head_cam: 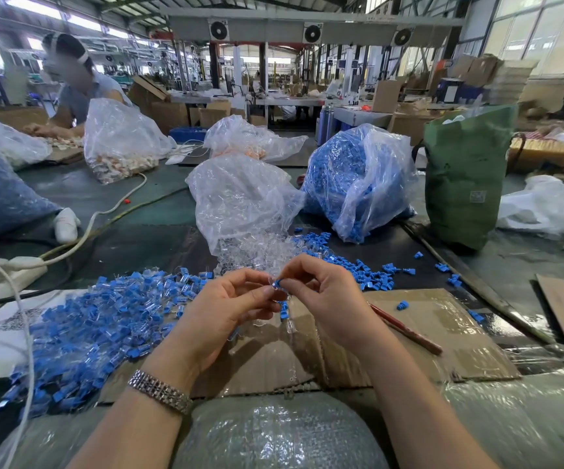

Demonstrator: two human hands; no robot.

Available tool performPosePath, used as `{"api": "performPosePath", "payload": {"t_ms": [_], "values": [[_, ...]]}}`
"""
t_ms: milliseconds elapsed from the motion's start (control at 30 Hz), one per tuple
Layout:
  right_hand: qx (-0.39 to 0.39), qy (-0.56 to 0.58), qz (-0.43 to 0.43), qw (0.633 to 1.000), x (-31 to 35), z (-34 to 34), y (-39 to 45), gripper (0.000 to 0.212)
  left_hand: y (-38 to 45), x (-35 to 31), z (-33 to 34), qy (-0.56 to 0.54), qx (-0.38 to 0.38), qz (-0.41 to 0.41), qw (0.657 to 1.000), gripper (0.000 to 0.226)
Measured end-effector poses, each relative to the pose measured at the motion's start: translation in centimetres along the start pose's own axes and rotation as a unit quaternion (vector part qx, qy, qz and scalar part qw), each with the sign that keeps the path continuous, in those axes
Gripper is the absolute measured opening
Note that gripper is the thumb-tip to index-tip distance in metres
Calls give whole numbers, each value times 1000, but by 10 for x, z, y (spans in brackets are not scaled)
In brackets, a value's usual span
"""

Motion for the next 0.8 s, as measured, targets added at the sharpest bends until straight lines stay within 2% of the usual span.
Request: {"api": "performPosePath", "payload": {"t_ms": [300, 400, 467, 533, 600, 667, 800], "values": [[23, 13, 19, 999, 3, 0, -3, 10, 0, 0, -2, 50, -2, -1, 999, 18], [-24, -36, 79, 996, -3, -17, -7, 13, 0, 0, -4, 44, -17, 5, 999, 15], [-44, -194, 191, 961, -14, -34, -15, 27, 0, 0, -6, 41, -28, 15, 999, 15], [-14, -339, 326, 882, -30, -47, -30, 54, 1, 0, -7, 41, -29, 23, 998, 18], [26, -375, 407, 832, -43, -53, -49, 65, 1, 1, -8, 32, -26, 24, 999, 21], [61, -381, 424, 819, -48, -52, -58, 57, 1, 1, -9, 19, -26, 26, 999, 21], [67, -409, 399, 818, -36, -51, -56, 28, -1, -1, -11, 0, -43, 33, 999, 21]]}}
Point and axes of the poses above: each hand's wrist, its own y-axis towards the middle knuckle, its own z-axis out of the palm, x = y × z, the point moved 8 cm from there along y, towards the middle knuckle, and after that the axes turned 12 degrees about x, right-handed, at the moved point
